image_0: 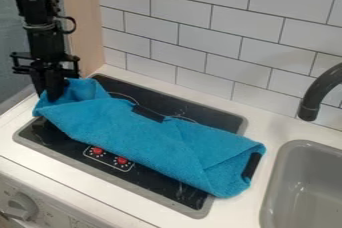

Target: Unfold the cloth from left to right

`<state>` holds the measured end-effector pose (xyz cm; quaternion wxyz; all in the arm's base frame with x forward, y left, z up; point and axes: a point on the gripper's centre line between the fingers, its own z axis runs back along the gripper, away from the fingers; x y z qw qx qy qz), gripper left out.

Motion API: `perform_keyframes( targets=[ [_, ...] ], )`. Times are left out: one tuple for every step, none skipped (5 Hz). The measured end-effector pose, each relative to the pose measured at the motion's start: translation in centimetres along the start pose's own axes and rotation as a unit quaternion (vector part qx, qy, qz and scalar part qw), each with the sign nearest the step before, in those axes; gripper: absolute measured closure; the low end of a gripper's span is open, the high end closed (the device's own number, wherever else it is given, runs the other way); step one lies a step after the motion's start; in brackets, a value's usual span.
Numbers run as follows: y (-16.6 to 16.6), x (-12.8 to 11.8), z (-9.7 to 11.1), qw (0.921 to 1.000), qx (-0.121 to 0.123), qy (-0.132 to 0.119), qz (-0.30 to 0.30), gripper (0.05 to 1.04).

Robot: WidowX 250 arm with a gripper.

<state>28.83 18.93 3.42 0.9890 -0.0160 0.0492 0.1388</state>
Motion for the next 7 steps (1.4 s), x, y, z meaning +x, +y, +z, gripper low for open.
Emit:
perform_keyframes(
  targets=[
    [0.0, 0.0, -0.1, 1.0000, 0.001, 0.002, 0.002, 0.573],
    [0.0, -0.1, -0.1, 1.0000, 0.001, 0.005, 0.004, 0.265],
    [-0.1, -0.3, 0.0, 0.9999, 0.000, 0.012, 0.004, 0.065],
    [-0.2, -0.5, 1.2, 1.0000, 0.001, 0.004, -0.001, 0.075],
    [-1.0, -0.8, 6.2, 0.9985, 0.013, -0.053, -0.005, 0.084],
    [-2.1, -2.1, 8.6, 0.9966, 0.012, -0.080, -0.016, 0.084],
    [-3.2, -2.8, 9.3, 0.9952, -0.007, -0.091, -0.033, 0.084]
  ],
)
